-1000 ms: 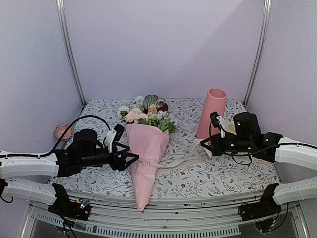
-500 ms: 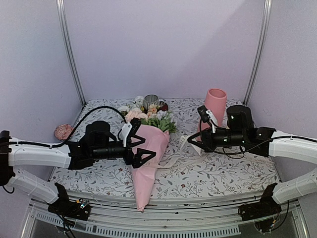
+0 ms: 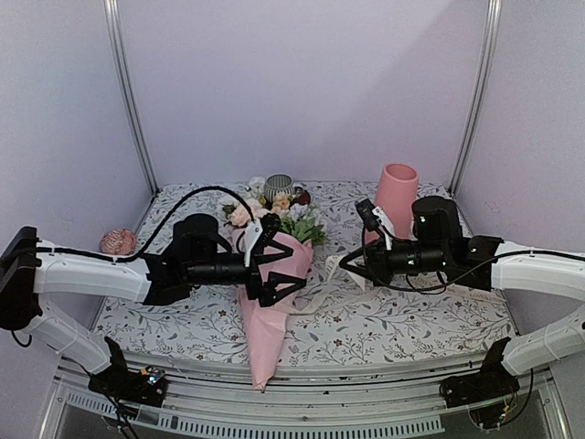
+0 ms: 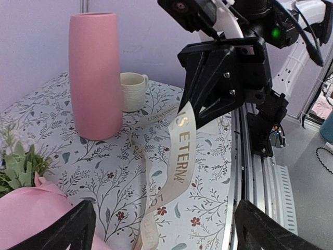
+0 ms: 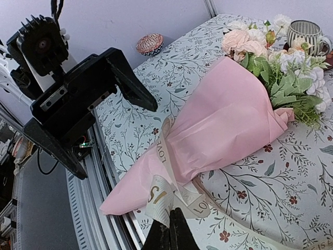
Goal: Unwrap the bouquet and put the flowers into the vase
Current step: Pass from the right arm to the left
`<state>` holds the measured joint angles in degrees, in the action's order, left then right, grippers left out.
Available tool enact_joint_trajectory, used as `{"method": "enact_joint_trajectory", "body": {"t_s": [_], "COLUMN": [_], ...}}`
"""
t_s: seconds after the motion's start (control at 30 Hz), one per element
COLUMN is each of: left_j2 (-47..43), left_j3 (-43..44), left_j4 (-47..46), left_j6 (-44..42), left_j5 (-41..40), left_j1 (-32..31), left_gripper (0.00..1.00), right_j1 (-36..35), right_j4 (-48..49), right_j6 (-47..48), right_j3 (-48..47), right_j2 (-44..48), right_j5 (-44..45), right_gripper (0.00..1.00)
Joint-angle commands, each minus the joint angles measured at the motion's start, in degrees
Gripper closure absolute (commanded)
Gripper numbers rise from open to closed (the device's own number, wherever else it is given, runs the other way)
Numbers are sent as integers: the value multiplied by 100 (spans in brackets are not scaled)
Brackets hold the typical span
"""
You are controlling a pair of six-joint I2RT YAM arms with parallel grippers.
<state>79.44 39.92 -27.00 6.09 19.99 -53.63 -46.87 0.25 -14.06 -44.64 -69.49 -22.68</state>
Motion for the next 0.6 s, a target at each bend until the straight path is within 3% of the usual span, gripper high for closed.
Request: {"method": "enact_joint_trajectory", "body": {"t_s": [0.0,0.47,0.57], "left_j2": [301,1595,1710], "left_j3": [303,1474,1527], "left_j4": [-308,111,111], "left_j6": [-260,-216,-213], "left_j5": [555,910,885], "left_j1": [-115,-361,-425], "left_gripper": [7,25,41], "right_j1": [-66,-174,-179], "right_j4": [164,373,388], "right_j6": [84,89,88], "right_j3": [-193,-212,-168], "right_j2": [-32,111,164], "right_j5": [-109,-62,38], "right_gripper": [97,97,97]}}
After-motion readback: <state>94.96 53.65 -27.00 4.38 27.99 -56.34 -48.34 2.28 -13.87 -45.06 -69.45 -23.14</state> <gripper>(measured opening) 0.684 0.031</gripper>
